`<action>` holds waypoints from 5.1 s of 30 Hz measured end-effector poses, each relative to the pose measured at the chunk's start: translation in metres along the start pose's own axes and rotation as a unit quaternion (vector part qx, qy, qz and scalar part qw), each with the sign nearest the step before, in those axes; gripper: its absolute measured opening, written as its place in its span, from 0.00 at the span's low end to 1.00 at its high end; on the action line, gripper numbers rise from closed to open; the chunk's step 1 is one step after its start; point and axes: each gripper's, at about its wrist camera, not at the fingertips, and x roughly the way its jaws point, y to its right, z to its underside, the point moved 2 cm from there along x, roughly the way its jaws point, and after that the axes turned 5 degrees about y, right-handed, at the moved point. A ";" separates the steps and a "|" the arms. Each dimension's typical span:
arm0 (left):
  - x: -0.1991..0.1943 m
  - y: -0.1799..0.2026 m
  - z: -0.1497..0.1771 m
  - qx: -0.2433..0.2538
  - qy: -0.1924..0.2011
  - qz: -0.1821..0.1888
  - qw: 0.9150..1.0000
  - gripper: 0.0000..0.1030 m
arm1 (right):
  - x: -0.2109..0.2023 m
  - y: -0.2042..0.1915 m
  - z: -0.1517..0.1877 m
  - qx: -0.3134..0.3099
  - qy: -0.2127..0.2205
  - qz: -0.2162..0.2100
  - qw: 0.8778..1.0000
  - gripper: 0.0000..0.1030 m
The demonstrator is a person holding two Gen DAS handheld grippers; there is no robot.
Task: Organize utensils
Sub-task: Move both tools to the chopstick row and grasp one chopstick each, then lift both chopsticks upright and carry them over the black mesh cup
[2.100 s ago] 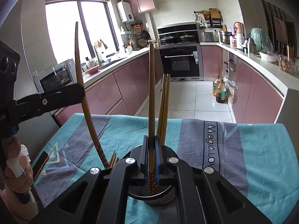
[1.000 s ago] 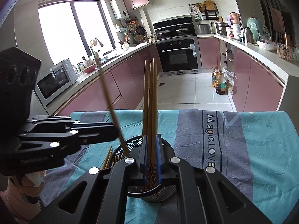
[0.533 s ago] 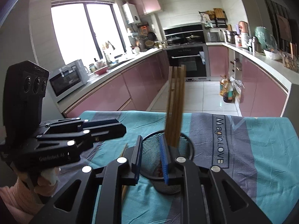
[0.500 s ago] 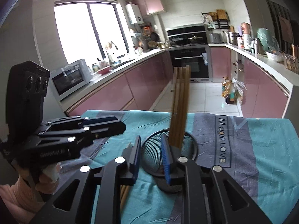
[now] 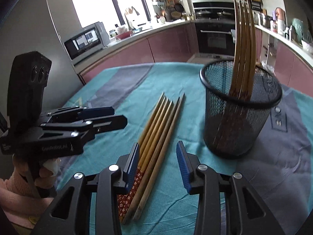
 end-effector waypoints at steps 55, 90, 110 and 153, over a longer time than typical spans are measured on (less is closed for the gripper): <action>0.047 0.000 0.013 0.019 -0.050 -0.036 0.998 0.31 | 0.049 -0.010 0.005 -0.018 -0.042 0.072 0.996 0.20; 0.033 -0.013 0.005 -0.030 -0.032 -0.019 0.999 0.07 | 0.034 0.001 -0.008 0.039 -0.004 0.049 0.998 0.06; -0.025 0.004 -0.014 -0.027 0.012 0.053 0.998 0.07 | -0.021 0.003 -0.023 0.064 0.052 -0.024 0.996 0.06; -0.073 0.051 -0.066 0.026 0.069 0.116 0.990 0.07 | -0.087 0.031 -0.037 0.060 0.149 -0.057 0.985 0.06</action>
